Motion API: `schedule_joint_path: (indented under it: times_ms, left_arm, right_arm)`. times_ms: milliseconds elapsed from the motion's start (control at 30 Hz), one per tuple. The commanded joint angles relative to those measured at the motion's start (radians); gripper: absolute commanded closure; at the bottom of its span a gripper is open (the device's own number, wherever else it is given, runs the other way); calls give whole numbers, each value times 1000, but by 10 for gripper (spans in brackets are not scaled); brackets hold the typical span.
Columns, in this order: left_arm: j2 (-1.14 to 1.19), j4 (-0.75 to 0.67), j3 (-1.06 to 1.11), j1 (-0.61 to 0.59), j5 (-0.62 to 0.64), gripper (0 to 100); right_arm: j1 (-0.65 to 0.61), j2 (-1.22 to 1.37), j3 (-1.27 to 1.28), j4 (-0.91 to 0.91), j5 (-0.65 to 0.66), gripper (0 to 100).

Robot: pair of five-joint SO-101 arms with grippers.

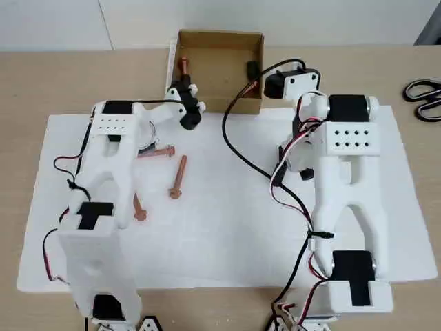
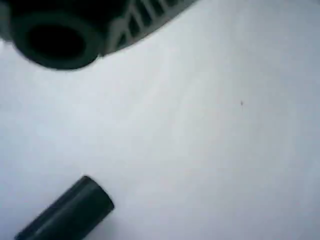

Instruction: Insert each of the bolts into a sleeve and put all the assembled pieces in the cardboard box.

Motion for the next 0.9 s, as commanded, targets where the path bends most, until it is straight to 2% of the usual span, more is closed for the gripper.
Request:
schedule_joint_path:
  times_ms: [0,267,500,633,867]
  left_arm:
    - [-3,8,-47,17,-12,868]
    - [-63,176,-186,5,-12,867]
    - [-103,302,-203,-2,-18,867]
    - [-129,391,-202,0,-86,867]
    - [-61,408,-197,9,-94,867]
  right_arm:
    - [-1,-53,0,16,-8,995]
    - [-2,-50,0,10,-6,995]
    - [-4,-50,0,10,-6,995]
    - [-4,-50,0,8,-6,995]
    - [-4,-50,0,8,-9,995]
